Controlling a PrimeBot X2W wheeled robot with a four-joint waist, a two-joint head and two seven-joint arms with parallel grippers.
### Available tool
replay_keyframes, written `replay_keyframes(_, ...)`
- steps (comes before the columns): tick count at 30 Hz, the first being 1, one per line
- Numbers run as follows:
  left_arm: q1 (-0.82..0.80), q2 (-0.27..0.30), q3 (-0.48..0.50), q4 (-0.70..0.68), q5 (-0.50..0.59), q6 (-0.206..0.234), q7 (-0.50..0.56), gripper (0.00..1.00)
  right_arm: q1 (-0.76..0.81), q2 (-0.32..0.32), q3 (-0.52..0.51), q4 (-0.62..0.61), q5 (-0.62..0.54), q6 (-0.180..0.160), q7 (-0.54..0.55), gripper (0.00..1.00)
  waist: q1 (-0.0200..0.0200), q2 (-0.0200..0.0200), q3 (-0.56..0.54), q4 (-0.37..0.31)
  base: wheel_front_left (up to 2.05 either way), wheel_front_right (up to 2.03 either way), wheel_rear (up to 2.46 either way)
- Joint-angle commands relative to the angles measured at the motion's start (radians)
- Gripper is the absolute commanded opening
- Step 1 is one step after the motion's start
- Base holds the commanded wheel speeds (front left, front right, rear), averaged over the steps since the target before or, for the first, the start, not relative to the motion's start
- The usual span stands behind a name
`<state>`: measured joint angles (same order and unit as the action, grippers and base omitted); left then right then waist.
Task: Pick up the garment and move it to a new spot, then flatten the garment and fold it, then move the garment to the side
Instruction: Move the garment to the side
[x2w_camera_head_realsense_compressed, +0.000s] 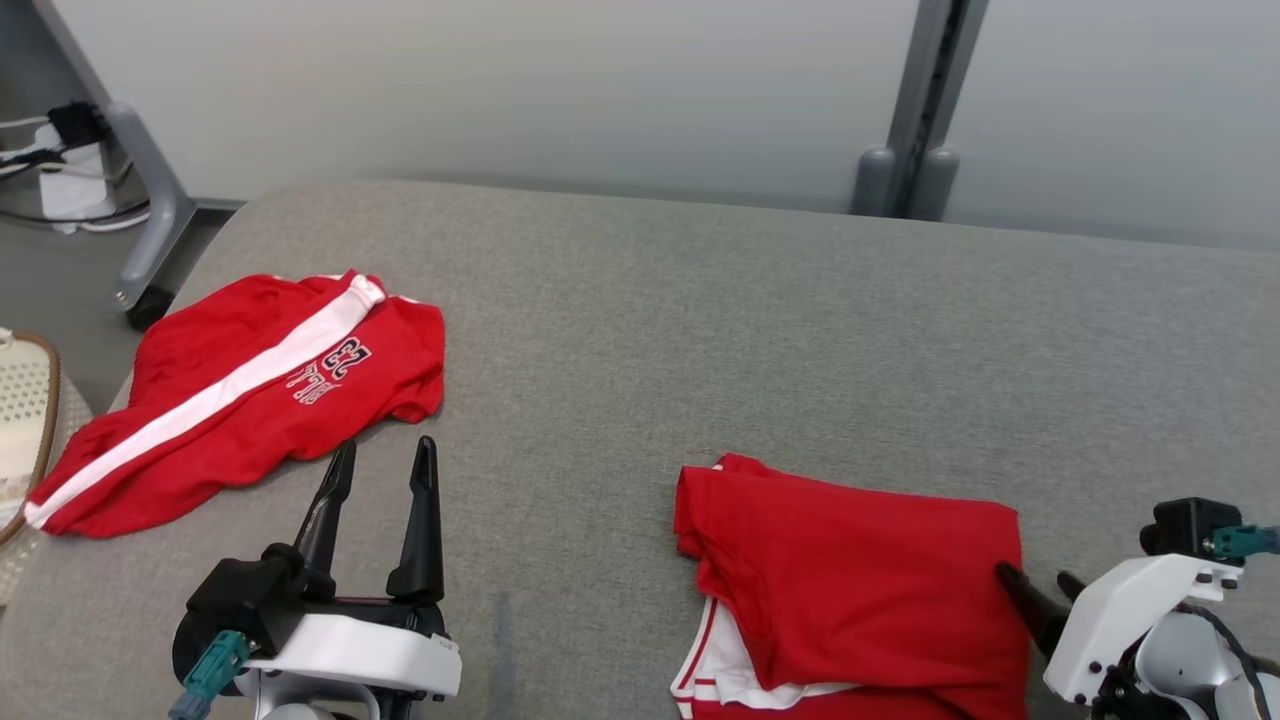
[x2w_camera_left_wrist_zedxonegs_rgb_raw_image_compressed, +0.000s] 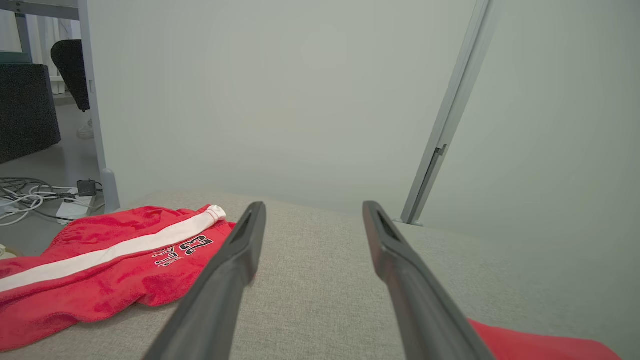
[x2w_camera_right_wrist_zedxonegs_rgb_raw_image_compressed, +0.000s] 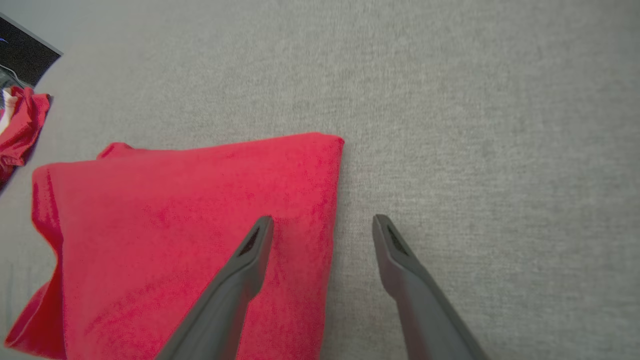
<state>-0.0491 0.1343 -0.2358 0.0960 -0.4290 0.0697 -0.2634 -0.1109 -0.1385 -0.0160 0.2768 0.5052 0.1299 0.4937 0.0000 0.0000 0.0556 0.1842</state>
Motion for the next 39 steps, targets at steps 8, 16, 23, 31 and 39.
replay_keyframes(8, -0.029, -0.009, 0.001, 0.011, 0.01, -0.016, -0.001, 1.0, -0.007, 0.053, -0.042, 0.07, 0.05, 0.002, 0.154, 1.0, 0.0, 0.0, 0.032, 0.048, 0.0, 0.0, 0.0)
replay_keyframes(16, -0.032, -0.015, 0.005, 0.019, 0.016, -0.017, -0.001, 1.0, 0.004, 0.07, -0.052, 0.073, 0.053, 0.002, 0.146, 0.0, 0.0, 0.0, 0.03, 0.05, 0.0, 0.0, 0.0)
replay_keyframes(23, -0.032, -0.016, -0.001, 0.019, 0.021, -0.028, -0.001, 1.0, -0.014, 0.058, -0.039, 0.031, 0.067, 0.002, 0.08, 0.0, 0.0, 0.0, 0.014, 0.014, 0.0, 0.0, 0.0)
replay_keyframes(31, -0.052, -0.023, -0.042, 0.004, 0.033, -0.047, 0.003, 1.0, -0.058, 0.004, 0.02, -0.019, 0.077, 0.002, 0.012, 0.0, 0.0, 0.0, 0.014, -0.103, 0.0, 0.0, 0.0)
replay_keyframes(39, -0.111, -0.026, -0.091, -0.025, 0.055, -0.063, 0.024, 1.0, -0.21, -0.094, 0.146, -0.016, 0.066, 0.002, -0.014, 0.0, 0.0, 0.0, 0.09, -0.276, 0.0, 0.0, 0.0)
